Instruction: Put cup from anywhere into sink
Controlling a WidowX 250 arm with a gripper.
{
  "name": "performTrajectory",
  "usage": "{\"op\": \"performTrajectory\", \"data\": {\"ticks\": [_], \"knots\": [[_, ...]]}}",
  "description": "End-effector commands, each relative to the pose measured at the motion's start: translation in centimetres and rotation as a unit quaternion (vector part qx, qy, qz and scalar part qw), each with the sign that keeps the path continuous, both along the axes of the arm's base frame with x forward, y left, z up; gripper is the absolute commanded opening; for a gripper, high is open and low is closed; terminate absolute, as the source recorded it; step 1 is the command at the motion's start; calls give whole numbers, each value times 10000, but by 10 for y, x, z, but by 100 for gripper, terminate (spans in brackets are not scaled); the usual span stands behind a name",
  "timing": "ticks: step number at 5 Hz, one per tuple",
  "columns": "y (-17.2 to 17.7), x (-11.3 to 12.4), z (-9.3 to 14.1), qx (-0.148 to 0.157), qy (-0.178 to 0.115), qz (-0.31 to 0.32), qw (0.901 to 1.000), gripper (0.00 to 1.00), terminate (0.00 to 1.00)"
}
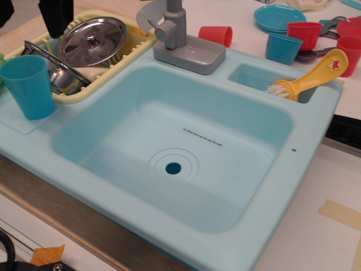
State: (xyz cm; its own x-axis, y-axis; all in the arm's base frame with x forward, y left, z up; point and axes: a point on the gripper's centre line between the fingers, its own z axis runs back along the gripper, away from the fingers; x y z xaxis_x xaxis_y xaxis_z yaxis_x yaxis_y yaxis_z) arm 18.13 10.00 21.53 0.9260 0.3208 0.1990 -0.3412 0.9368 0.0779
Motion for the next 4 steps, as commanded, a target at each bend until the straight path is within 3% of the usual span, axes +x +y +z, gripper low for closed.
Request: {"op": "performTrajectory", "data": {"ticks": [1,4], "knots": [[0,0,0,0,0,0,10000,100,0],[6,8,-31,-16,92,-124,9999,100,0]]}}
